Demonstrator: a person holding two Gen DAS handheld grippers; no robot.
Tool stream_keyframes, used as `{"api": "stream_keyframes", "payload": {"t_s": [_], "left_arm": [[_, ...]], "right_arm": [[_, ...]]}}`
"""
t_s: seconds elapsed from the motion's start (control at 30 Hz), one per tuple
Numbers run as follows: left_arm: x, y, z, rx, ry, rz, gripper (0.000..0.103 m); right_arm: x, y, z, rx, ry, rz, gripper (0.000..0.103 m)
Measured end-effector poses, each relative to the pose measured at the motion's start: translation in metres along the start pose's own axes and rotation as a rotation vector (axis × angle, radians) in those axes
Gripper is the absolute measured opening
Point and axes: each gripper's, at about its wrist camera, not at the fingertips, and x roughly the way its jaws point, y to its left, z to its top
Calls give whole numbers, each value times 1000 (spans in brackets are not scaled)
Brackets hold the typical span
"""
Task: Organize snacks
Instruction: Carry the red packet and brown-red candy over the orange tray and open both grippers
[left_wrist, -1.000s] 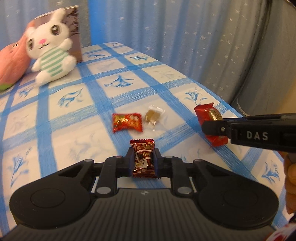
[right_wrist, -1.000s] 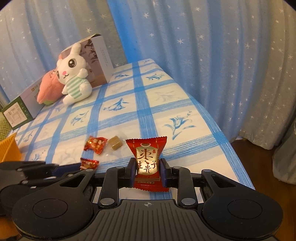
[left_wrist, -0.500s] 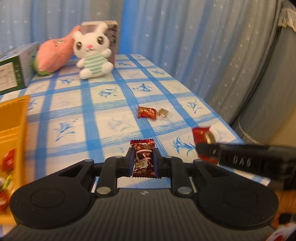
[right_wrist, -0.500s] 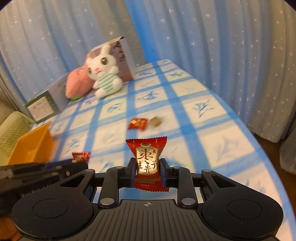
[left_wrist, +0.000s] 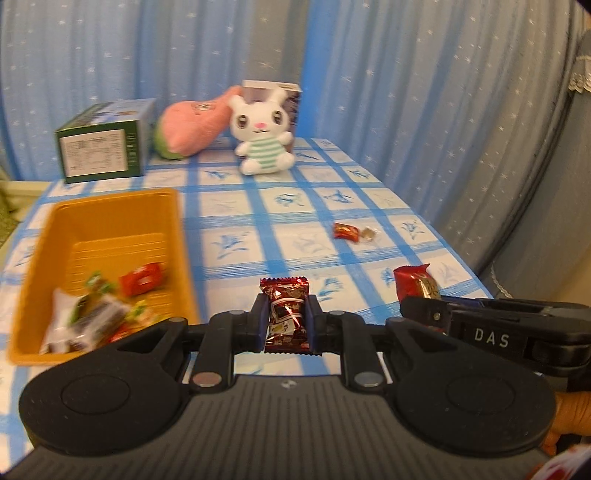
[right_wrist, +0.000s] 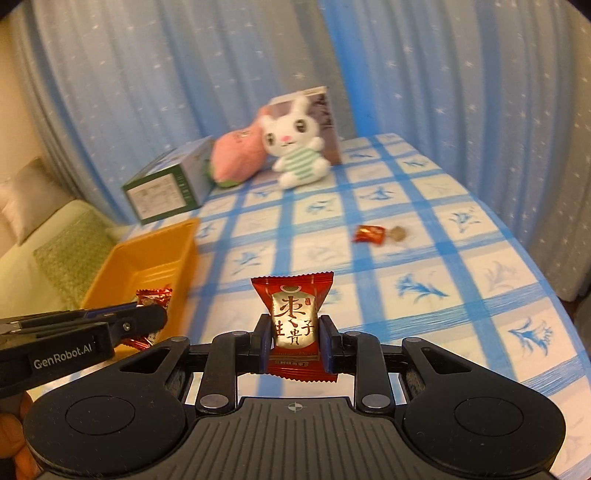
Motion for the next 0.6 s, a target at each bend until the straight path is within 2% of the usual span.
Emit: {"api": "stream_keyframes", "payload": {"t_s": [0.27, 0.6], "left_arm": [[-40, 38, -10, -48, -15, 65, 18], [-61, 67, -17, -85, -24, 106, 18]], "right_arm": [[-6, 46, -5, -58, -2, 63, 27], [-1, 85, -5, -120, 7, 107, 27]]}}
